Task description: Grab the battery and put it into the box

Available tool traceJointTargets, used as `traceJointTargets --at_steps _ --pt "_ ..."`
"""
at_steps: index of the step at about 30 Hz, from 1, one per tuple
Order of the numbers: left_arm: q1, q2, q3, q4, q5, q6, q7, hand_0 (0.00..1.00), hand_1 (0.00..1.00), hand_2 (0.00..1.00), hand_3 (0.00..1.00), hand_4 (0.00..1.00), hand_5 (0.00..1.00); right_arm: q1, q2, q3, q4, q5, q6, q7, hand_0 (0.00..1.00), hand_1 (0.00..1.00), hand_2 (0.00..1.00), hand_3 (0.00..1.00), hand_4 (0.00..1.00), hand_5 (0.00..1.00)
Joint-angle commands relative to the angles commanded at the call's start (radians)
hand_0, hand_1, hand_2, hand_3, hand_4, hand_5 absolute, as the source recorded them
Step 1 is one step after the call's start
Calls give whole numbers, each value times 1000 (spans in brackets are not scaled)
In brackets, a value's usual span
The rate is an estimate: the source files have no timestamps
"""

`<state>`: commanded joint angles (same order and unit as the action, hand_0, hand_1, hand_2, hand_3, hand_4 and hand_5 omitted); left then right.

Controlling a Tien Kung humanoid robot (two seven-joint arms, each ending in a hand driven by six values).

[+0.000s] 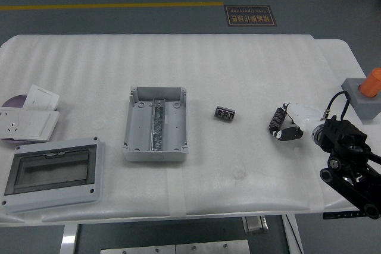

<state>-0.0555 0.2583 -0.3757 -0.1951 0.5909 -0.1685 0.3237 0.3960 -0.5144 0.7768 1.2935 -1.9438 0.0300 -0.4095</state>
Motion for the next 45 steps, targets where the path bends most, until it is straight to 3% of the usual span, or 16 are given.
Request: traceJointTargets --at_steps 8,14,22,28,29,34,35,40,41,45 --pt "-2 0 4 0 -2 2 -4 602 669 548 576 514 350 3 1 -5 18 7 -33 28 363 516 590 708 206 69" --pt "-1 -1 -7 0 9 1 0 602 668 550 579 517 360 5 6 -11 90 65 -65 51 356 514 582 704 181 32" --pt "1 -6 -54 1 54 -6 24 600 668 551 578 520 371 37 44 -70 208 175 -187 131 354 514 575 700 166 31" --pt "4 -7 -73 1 72 -10 36 601 668 552 579 531 393 85 84 -159 232 274 -292 200 384 516 577 703 188 38" --pt "4 -7 -74 1 72 -10 35 601 668 554 580 532 405 91 89 -171 235 295 -301 210 402 509 601 704 270 107" --pt "8 -6 -83 1 77 -12 35 601 668 554 580 532 405 124 121 -242 232 404 -333 261 402 509 601 704 270 107" --pt "9 -6 -85 1 78 -12 36 600 668 551 577 541 411 130 129 -255 227 420 -335 266 670 727 759 768 483 252" --pt "9 -7 -84 1 77 -12 35 600 668 551 577 541 411 163 173 -310 197 464 -324 276 670 727 759 768 483 252" --pt "9 -7 -84 1 77 -12 35 600 668 549 575 541 409 168 177 -317 193 469 -321 276 934 934 932 934 573 292" --pt "8 -6 -84 1 77 -12 34 600 668 549 575 541 409 189 187 -344 174 480 -310 272 934 934 932 934 573 292"
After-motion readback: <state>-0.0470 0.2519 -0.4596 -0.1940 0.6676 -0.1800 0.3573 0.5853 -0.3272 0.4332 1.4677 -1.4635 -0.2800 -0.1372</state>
